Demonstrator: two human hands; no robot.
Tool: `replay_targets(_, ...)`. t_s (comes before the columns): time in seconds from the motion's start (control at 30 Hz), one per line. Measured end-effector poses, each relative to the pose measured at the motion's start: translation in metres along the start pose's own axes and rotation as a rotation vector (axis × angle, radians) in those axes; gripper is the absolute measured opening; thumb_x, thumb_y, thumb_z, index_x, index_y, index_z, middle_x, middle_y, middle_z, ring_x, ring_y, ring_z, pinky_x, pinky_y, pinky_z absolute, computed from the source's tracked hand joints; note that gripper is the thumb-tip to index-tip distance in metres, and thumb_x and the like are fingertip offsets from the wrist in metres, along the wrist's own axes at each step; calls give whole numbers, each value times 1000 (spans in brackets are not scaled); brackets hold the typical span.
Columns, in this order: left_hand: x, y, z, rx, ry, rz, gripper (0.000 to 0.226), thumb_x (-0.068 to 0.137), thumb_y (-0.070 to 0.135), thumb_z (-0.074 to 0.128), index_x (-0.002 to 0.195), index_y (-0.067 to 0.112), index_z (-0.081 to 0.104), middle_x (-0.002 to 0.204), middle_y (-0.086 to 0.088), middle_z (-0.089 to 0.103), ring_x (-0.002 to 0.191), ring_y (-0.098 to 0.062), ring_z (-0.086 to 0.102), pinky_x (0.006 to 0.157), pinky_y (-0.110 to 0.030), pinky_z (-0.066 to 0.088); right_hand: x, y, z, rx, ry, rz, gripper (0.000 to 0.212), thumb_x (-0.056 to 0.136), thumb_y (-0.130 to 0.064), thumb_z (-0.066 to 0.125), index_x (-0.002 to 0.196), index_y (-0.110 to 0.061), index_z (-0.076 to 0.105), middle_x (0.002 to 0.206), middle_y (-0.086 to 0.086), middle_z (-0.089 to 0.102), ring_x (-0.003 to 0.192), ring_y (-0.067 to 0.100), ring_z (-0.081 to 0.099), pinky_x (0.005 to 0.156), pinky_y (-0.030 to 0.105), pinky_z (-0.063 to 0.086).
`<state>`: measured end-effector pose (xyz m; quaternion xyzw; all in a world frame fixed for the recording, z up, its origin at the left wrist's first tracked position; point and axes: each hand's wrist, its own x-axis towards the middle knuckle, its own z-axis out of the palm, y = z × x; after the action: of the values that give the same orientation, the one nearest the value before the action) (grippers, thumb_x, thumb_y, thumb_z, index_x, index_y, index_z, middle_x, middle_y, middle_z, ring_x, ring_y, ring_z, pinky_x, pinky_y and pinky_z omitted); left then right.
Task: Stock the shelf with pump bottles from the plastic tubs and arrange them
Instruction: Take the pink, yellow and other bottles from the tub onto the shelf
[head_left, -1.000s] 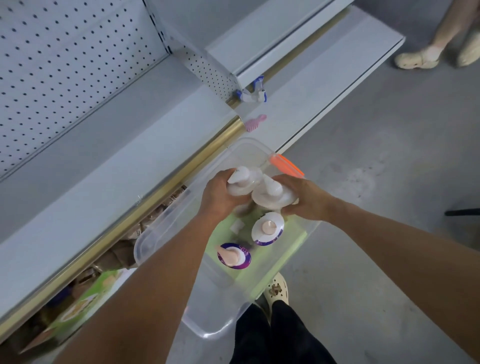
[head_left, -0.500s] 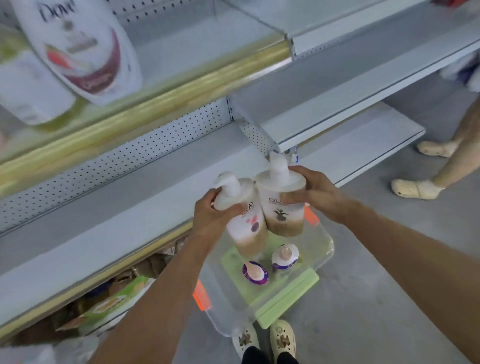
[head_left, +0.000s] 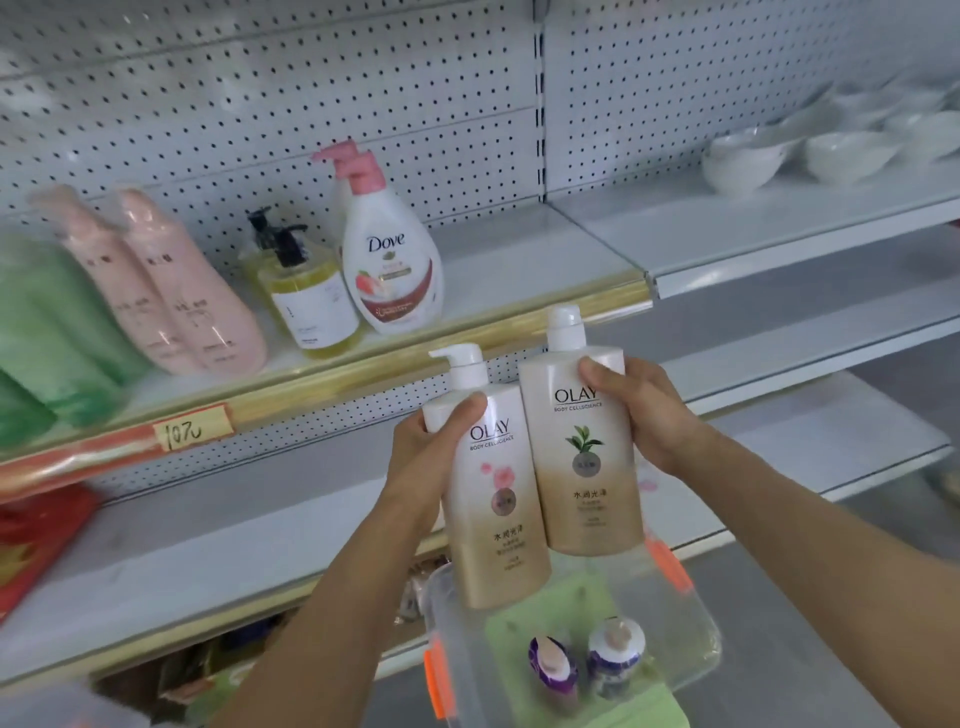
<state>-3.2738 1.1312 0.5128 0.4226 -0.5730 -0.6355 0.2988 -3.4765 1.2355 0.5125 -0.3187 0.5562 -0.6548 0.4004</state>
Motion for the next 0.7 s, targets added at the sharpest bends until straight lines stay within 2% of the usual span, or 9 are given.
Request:
replay_targets(0.07,-2,14,-3,-2,27,32,41,78,46,74,95,10,72,86,-7,77,80,-27,74,66,-33,54,7,-16,8,8,-7,-28,41,73,-36,72,100,-5,68,90,12,75,82,26,72,66,31,56)
replay_targets(0.13,-2,26,-6,-18,52,63,44,75,48,75,96,10,72,88,-6,77,82,-27,74,71,-37,57,16,-32,15,14,-7,-52,38,73,-36,77,95,-6,68,88,11,75,80,26,72,65,31,56)
replay_targets(0.23,-1,44,-11,-53,62,111,35,79,41,75,96,11,72,88,-5,77,82,-25,74,77,-39,59,30,-54,23,13,-37,-99,38,75,-34,75,97,-4,68,92,14,74,81,26,72,67,32,57)
replay_targets(0.33,6,58,-16,-80,73,161,24,82,34,74,95,14,72,88,-4,77,82,-24,74,78,-40,59,44,-78,31,10,-50,-167,31,73,-34,72,90,-8,67,85,8,75,77,22,72,65,31,56)
replay_targets(0.6,41,87,-31,-109,60,240,24,82,31,74,99,13,72,90,-9,77,82,-26,74,77,-40,59,102,-140,51,38,-5,-328,39,72,-32,74,102,-9,67,96,9,75,89,25,72,73,36,57)
replay_targets(0.7,54,94,-37,-110,67,248,23,82,31,74,98,15,72,89,-8,77,81,-26,74,74,-38,59,127,-154,59,37,11,-370,31,78,-23,75,105,-11,65,97,8,74,91,24,71,77,38,58)
